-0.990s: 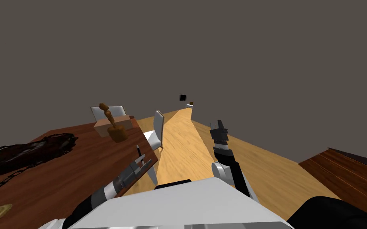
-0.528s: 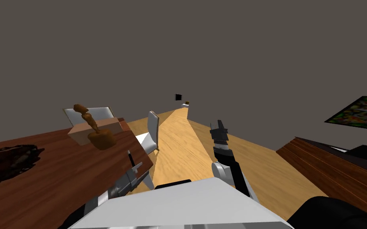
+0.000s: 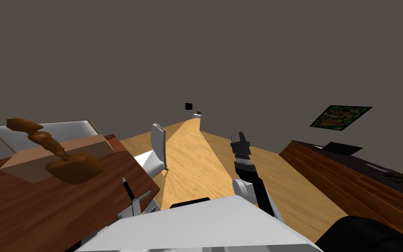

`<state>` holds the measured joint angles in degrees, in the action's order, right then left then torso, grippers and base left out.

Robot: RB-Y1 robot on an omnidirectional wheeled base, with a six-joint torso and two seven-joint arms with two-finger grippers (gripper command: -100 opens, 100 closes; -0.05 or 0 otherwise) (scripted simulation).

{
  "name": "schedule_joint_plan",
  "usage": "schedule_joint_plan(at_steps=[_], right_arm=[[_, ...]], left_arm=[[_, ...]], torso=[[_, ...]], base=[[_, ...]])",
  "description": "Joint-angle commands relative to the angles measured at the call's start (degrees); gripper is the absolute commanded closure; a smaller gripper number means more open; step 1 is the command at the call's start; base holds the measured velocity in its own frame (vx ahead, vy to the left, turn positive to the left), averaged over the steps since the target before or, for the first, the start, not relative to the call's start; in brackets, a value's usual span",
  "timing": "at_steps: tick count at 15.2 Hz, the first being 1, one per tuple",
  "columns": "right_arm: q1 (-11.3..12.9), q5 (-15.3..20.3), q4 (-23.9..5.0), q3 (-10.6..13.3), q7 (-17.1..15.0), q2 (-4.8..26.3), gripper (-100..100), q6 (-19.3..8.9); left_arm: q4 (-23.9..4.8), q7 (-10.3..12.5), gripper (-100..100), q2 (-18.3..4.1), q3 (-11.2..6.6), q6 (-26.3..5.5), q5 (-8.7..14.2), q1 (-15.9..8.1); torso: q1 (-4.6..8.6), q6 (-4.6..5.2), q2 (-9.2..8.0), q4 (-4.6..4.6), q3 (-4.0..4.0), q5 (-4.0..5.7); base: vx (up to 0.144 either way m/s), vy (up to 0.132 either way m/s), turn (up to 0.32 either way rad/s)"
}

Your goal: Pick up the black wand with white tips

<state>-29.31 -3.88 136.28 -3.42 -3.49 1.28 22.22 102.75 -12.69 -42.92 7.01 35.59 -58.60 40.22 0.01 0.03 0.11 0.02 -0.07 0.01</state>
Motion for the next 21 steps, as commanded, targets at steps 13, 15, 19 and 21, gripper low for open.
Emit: schedule_joint_plan(at_steps=[13, 15, 19, 21], right_arm=[[0.00, 0.00, 0.00, 0.00, 0.00, 0.00, 0, 0.00], [0.00, 0.00, 0.00, 0.00, 0.00, 0.00, 0, 0.00], [0.00, 0.00, 0.00, -0.01, 0.00, 0.00, 0, 0.00], [0.00, 0.00, 0.00, 0.00, 0.00, 0.00, 0, 0.00]], left_arm=[[-5.88, -2.87, -100, -7.30, 2.50, 0.01, -15.87, 2.53], [-7.24, -3.56, -100, -8.78, 3.01, 0.11, -18.90, 3.09], [-8.57, -4.24, -100, -10.21, 3.52, 0.20, -22.16, 3.63], [-9.86, -4.88, -100, -11.56, 4.01, 0.30, -25.09, 4.15]], torso=[[-0.04, -0.02, 0.01, 0.00, -0.01, -0.01], [-0.03, 0.01, 0.02, 0.00, -0.01, 0.00], [-0.08, -0.02, 0.02, 0.00, -0.01, -0.02], [-0.04, 0.00, 0.00, 0.00, 0.00, 0.00]], base=[[0.033, 0.012, -0.204], [0.037, 0.018, -0.281], [0.031, 0.026, -0.176], [0.029, 0.018, -0.242]])
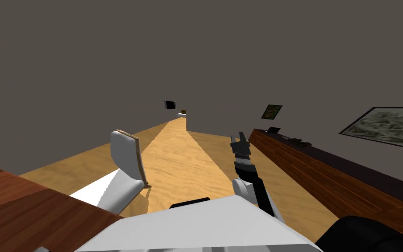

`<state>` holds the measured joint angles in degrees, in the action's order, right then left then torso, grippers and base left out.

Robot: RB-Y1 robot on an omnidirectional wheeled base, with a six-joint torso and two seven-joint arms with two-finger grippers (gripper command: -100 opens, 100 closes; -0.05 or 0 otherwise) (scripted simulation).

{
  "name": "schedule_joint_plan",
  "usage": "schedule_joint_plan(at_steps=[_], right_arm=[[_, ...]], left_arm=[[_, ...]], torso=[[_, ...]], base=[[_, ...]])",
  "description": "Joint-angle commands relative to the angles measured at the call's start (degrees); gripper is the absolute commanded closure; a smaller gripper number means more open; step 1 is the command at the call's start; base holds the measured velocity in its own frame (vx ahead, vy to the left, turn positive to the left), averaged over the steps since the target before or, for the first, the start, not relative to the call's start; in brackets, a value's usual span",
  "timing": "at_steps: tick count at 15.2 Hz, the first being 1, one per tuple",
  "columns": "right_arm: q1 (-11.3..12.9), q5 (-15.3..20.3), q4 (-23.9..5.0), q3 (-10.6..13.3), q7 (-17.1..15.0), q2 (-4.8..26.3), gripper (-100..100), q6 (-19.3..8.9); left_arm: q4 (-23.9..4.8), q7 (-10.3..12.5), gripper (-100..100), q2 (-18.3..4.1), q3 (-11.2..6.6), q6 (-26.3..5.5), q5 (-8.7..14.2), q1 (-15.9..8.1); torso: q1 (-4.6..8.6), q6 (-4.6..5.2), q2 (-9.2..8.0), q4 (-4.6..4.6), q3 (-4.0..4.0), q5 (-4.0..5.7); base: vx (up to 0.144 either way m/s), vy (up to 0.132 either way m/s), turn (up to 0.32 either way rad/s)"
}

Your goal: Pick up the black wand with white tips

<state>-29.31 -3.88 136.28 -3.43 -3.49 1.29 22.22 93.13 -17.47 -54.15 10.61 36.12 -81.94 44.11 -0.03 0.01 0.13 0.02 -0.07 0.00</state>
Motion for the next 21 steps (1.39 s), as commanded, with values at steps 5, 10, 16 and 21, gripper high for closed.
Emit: schedule_joint_plan(at_steps=[5, 10, 16, 21], right_arm=[[0.00, 0.00, 0.00, 0.00, 0.00, 0.00, 0, 0.00], [0.00, 0.00, 0.00, 0.00, 0.00, 0.00, 0, 0.00], [0.00, 0.00, 0.00, 0.00, 0.00, 0.00, 0, 0.00], [0.00, 0.00, 0.00, -0.01, 0.00, 0.00, 0, 0.00]], left_arm=[[-2.64, -1.30, -100, -2.81, 1.33, -0.06, -7.38, 1.24], [-4.80, -2.37, -100, -4.94, 2.19, 0.11, -12.33, 2.10], [-7.44, -3.66, -100, -7.43, 3.28, 0.33, -18.38, 3.16], [-9.62, -4.69, -100, -9.23, 4.31, 0.54, -23.26, 4.02]], torso=[[-0.04, 0.02, 0.03, 0.01, -0.02, 0.00], [-0.04, 0.01, 0.01, 0.00, -0.01, -0.01], [-0.02, -0.01, 0.01, 0.00, -0.01, 0.00], [-0.05, -0.02, 0.02, 0.00, -0.01, -0.01]], base=[[0.036, 0.030, -0.230], [0.027, 0.034, -0.179], [0.024, 0.031, -0.177], [0.023, 0.044, -0.199]])
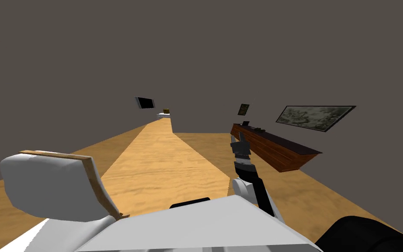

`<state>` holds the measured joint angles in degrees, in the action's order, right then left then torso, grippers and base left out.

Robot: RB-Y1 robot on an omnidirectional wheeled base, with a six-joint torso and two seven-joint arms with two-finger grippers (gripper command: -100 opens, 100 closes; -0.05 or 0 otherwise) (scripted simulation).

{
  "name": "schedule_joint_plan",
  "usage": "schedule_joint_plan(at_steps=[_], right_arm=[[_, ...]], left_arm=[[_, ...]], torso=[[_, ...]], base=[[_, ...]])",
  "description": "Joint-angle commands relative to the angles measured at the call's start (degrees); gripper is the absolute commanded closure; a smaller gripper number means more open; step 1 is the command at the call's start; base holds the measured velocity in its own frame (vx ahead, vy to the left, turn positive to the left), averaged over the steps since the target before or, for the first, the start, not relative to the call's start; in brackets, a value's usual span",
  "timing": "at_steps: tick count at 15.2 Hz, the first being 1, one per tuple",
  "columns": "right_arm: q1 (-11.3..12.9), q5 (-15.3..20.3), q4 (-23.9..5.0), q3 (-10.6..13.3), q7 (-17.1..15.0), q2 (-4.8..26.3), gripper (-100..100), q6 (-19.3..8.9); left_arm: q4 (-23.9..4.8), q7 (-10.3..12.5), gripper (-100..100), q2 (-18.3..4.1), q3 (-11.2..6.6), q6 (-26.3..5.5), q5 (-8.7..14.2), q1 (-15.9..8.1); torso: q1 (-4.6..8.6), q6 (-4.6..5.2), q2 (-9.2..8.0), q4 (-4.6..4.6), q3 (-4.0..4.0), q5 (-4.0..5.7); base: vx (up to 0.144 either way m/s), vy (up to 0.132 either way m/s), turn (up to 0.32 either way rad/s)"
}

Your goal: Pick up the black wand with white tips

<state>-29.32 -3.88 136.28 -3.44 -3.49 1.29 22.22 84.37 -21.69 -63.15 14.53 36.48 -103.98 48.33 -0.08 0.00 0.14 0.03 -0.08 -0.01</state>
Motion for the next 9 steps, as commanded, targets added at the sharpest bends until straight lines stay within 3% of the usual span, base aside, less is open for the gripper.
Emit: schedule_joint_plan(at_steps=[1, 2, 3, 6, 8, 9], right_arm=[[0.00, 0.00, 0.00, 0.00, 0.00, 0.00, 0, 0.00], [0.00, 0.00, 0.00, 0.00, 0.00, 0.00, 0, 0.00], [0.00, 0.00, 0.00, 0.00, 0.00, 0.00, 0, 0.00], [0.00, 0.00, 0.00, 0.00, 0.00, 0.00, 0, 0.00], [0.00, 0.00, 0.00, 0.00, 0.00, 0.00, 0, 0.00], [0.00, 0.00, 0.00, 0.00, 0.00, 0.00, 0, 0.00]], left_arm=[[-1.12, -0.59, -100, -0.41, 0.53, 0.21, -1.77, -0.10], [-0.32, -0.22, -100, -0.34, 0.16, 0.10, -0.84, 0.08], [-2.34, -0.63, -100, 1.33, 1.27, -0.76, -1.48, -0.90], [-4.79, -1.13, -100, 3.51, 2.61, -1.89, -1.98, -2.11], [-4.32, -0.87, -100, 3.22, 2.44, -1.70, -2.05, -1.92], [-4.50, -0.92, 100, 3.35, 2.53, -1.82, -2.08, -2.00]], torso=[[0.00, 0.00, 0.00, 0.00, 0.00, 0.00], [0.00, 0.00, 0.00, 0.00, 0.00, 0.00], [0.04, -0.03, -0.02, -0.01, 0.02, -0.01], [0.12, -0.03, -0.15, -0.04, 0.09, 0.00], [0.13, -0.04, -0.18, -0.04, 0.11, 0.01], [0.15, -0.04, -0.17, -0.04, 0.10, 0.02]], base=[[0.018, 0.042, -0.165], [0.010, 0.030, -0.064], [-0.005, 0.017, -0.088], [-0.018, 0.017, -0.107], [-0.016, 0.012, -0.047], [0.000, 0.000, 0.000]])
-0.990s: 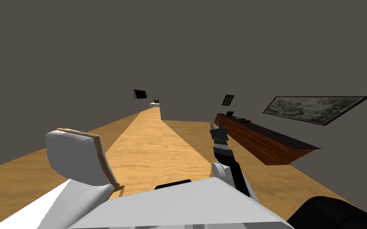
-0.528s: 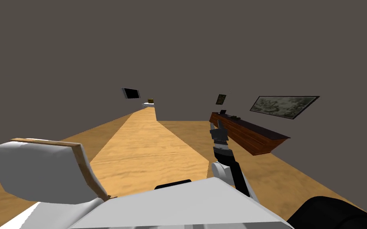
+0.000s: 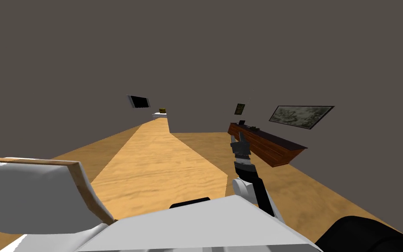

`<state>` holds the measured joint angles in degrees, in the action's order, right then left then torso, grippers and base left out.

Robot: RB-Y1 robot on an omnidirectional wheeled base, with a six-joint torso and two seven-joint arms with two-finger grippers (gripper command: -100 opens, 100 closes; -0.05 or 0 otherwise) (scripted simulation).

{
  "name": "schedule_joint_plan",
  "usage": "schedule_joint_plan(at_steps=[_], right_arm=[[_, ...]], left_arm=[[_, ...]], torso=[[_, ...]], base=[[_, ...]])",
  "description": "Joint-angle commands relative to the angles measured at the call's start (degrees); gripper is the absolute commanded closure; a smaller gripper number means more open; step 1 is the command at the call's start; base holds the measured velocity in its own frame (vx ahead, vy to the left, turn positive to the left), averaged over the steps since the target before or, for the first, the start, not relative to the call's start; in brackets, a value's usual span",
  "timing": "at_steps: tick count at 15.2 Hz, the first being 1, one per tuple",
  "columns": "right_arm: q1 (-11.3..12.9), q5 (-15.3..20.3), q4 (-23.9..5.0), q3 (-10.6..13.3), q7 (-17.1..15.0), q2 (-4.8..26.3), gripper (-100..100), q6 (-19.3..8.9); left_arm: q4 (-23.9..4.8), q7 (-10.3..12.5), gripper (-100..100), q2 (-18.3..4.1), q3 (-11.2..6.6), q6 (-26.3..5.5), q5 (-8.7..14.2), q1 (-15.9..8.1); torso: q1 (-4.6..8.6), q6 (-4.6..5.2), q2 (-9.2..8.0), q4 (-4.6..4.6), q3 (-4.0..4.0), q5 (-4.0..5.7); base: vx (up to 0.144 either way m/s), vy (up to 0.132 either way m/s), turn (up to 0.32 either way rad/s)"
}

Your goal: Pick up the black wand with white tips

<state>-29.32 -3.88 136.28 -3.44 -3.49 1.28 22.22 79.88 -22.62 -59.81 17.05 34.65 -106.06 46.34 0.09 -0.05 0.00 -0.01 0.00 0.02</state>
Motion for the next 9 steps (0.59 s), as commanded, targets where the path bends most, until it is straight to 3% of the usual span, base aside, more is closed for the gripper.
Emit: schedule_joint_plan(at_steps=[1, 4, 8, 9], right_arm=[[0.00, 0.00, 0.00, 0.00, 0.00, 0.00, 0, 0.00], [0.00, 0.00, 0.00, 0.00, 0.00, 0.00, 0, 0.00], [-0.01, 0.00, 0.00, 0.00, 0.00, 0.00, 0, 0.00], [-0.01, 0.00, 0.00, 0.00, 0.00, 0.00, 0, 0.00]], left_arm=[[0.00, 0.00, 100, 0.00, 0.00, 0.00, 0.00, 0.00], [-0.03, -0.05, 100, -0.03, 0.06, 0.07, -0.03, 0.09], [4.11, 0.71, 100, -3.75, -2.32, 1.98, 1.00, 2.06], [3.22, 0.62, 100, -2.83, -1.73, 1.34, 0.64, 1.71]], torso=[[0.00, 0.00, 0.00, 0.00, 0.00, 0.00], [-0.05, 0.06, 0.08, -0.03, -0.02, -0.07], [0.04, 0.02, 0.19, -0.01, -0.09, -0.01], [0.07, 0.03, 0.21, 0.00, -0.10, 0.00]], base=[[0.000, 0.000, 0.000], [-0.003, 0.001, 0.007], [0.018, -0.017, 0.115], [0.013, -0.014, 0.037]])
